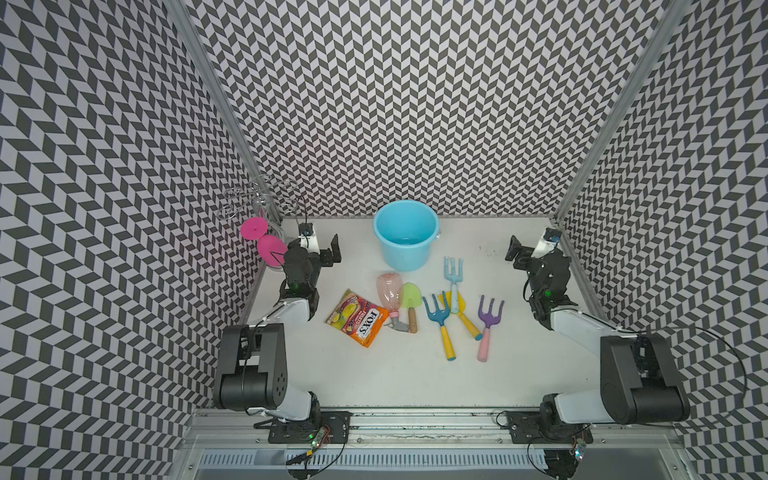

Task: Organize the gardening tools
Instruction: Pick up the gardening tool from the center of the board.

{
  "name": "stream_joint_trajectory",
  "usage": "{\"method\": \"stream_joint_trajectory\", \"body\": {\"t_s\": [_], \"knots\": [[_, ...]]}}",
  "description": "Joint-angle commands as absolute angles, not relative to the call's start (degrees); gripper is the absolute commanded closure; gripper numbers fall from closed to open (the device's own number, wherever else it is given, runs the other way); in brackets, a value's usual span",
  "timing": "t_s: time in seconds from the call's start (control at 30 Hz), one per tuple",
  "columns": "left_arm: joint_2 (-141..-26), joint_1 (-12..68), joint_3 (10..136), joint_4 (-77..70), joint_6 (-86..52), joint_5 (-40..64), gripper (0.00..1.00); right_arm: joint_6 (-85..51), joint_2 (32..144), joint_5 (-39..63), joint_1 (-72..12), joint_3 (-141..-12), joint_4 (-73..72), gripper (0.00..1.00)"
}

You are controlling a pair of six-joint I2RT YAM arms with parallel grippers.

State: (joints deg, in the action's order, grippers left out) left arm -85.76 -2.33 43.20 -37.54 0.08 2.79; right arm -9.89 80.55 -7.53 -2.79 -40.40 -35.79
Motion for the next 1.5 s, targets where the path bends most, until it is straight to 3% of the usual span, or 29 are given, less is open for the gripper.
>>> {"method": "stream_joint_trajectory", "body": {"t_s": [0.0, 0.07, 0.1, 0.2, 0.33, 0.6, 0.63, 0.67, 0.9, 1.1, 1.23, 1.4, 1.47], "knots": [[-85.23, -6.01, 45.80, -31.55, -0.58, 1.93, 0.00, -24.38, 77.77, -2.65, -2.19, -45.52, -20.63, 0.00], [-87.10, -8.76, 49.04, -24.20, -0.58, 1.93, 0.00, -38.87, 77.11, -3.82, -1.42, -48.14, -12.06, 0.01], [-88.88, -10.83, 50.54, -22.10, -0.58, 1.93, 0.00, -41.50, 77.18, 1.16, -0.31, -47.89, -12.86, 0.01], [-96.05, -15.39, 50.47, -33.10, -0.58, 1.93, 0.00, -43.57, 78.37, 15.26, 2.09, -47.30, -18.10, 0.00], [-96.35, -14.60, 45.54, -39.91, -0.58, 1.93, 0.00, -41.15, 79.62, 19.56, 1.23, -51.58, -11.25, 0.00], [-86.92, -7.38, 47.09, -23.04, -0.58, 1.93, 0.00, -36.55, 77.76, 16.73, -3.21, -51.66, -6.91, 0.00], [-86.78, -6.77, 47.37, -21.98, -37.44, 23.30, 0.01, -36.09, 77.85, 16.41, -3.81, -51.96, -6.20, 0.00], [-86.59, -6.24, 47.54, -21.36, -42.01, 30.65, 0.01, -35.56, 77.92, 16.15, -4.47, -52.19, -5.65, 0.00], [-82.21, 0.17, 48.05, -18.21, -33.84, 26.34, 0.02, -32.53, 78.87, 14.10, -8.21, -54.46, -0.65, 0.02], [-75.35, 5.03, 45.25, -20.49, -26.31, 16.65, 0.02, -30.31, 78.33, 14.81, -9.56, -55.19, 2.76, 0.06], [-75.34, 4.54, 43.25, -24.87, -31.52, 16.57, 0.00, -27.51, 80.33, 13.62, -11.71, -58.05, 8.24, 0.09], [-84.13, -1.20, 45.53, -30.45, -41.41, 36.87, 0.01, -25.47, 83.50, 12.04, -14.86, -59.05, 11.92, 0.12], [-84.21, -0.48, 45.40, -30.40, -40.24, 35.95, 0.05, -25.39, 84.68, 11.99, -15.77, -58.62, 12.27, 0.14]]}}
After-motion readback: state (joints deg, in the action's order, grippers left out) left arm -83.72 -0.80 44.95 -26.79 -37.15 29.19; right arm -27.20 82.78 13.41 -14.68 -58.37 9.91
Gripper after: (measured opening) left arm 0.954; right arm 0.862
